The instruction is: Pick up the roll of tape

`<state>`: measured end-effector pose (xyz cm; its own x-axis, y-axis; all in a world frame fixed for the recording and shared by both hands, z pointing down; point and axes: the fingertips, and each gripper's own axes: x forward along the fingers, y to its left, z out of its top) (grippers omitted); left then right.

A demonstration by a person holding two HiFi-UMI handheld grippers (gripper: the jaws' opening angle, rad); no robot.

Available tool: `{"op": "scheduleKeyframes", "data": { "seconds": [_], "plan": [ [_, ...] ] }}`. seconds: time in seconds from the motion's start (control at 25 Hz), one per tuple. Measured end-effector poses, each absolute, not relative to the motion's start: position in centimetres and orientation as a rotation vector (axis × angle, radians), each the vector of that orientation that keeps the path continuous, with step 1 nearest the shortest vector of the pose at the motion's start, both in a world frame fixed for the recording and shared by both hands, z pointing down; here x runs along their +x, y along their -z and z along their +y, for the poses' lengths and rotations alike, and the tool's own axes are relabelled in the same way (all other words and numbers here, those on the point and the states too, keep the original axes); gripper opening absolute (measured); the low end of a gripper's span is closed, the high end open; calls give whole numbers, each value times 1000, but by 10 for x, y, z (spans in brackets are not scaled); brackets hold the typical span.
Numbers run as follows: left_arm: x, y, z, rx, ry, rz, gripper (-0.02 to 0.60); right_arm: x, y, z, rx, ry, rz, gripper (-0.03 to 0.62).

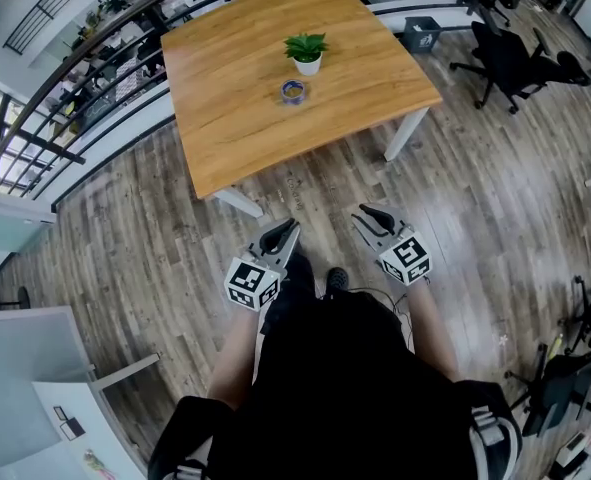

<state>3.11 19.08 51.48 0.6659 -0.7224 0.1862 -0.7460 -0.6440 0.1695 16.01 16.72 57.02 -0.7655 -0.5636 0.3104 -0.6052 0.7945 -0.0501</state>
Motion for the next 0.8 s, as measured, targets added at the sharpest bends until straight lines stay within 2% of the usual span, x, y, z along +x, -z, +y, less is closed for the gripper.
{"op": "scheduleKeyframes", "data": {
  "seconds": [0.12, 0.2, 0.4, 0.8],
  "plan": [
    [33, -514, 191, 2660, -165, -1180, 49, 161, -572, 167, 903, -215, -2705, 136],
    [33, -514, 191, 2663, -178, -1177, 98, 160, -571, 167, 910, -220, -2703, 149],
    [32, -517, 190, 2667, -204, -1179, 149, 160, -572, 165, 921, -224, -2701, 214],
    [28, -518, 181, 2665, -213, -1185, 226, 161, -567, 151, 949, -191, -2683, 290]
  ]
}}
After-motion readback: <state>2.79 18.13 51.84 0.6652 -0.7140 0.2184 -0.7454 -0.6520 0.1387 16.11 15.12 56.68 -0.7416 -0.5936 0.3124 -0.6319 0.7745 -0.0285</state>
